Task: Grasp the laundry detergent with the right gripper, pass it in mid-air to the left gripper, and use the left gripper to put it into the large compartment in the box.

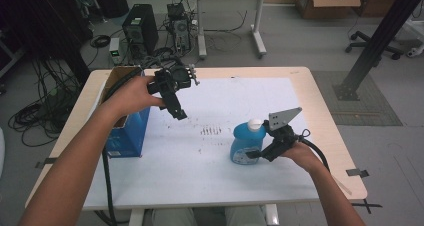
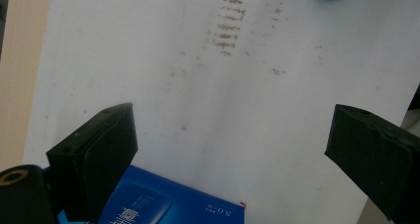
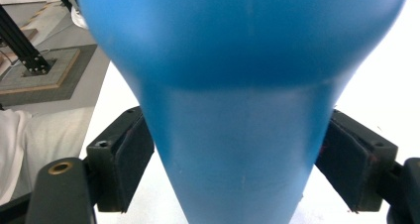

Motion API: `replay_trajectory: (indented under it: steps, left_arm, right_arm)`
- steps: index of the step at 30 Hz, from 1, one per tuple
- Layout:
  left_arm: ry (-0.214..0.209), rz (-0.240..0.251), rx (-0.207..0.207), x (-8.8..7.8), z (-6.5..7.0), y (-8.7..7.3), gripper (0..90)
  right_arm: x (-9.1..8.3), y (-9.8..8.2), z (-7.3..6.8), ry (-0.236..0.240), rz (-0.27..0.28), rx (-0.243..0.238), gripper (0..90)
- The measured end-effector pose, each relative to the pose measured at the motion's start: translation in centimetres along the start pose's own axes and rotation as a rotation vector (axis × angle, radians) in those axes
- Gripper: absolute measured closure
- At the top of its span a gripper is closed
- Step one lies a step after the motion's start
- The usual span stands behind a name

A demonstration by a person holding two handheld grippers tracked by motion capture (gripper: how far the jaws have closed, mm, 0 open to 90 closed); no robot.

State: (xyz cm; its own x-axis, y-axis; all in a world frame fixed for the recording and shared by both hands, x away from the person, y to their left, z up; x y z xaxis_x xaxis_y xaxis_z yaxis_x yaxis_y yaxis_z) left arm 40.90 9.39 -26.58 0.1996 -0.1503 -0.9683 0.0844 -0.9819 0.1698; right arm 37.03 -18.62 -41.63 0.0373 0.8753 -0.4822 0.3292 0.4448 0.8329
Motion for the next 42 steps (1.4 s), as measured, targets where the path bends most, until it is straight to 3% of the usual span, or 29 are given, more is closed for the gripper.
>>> replay_trajectory:
  steps: [28,36,42]
  left_arm:
    - [0.000,-0.003,0.001,0.12,-0.01,0.03,6.2]
    - [-0.001,-0.005,0.003,0.14,-0.02,0.10,6.2]
    - [0.002,-0.002,0.003,0.10,0.01,0.09,6.2]
  right_arm:
    - [-0.23,0.08,0.17,-0.022,0.015,-0.029,33.8]
    - [-0.25,0.10,-0.03,0.001,0.012,-0.047,41.5]
    - [-0.32,0.16,-0.21,-0.018,0.012,-0.079,43.5]
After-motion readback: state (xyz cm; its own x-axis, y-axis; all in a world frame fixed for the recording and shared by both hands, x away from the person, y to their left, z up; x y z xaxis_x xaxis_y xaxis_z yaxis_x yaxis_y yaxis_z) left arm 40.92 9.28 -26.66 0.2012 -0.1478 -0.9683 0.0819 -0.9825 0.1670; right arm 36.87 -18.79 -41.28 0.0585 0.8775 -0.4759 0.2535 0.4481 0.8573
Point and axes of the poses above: each handheld gripper's, and its own axes: x roughly forward along the jaws, y roughly out of its top, z roughly to its right, the point moved 4 cm from there along x, roughly forward along the jaws, and after that the axes turned 12 degrees about x, right-handed, at the moved point
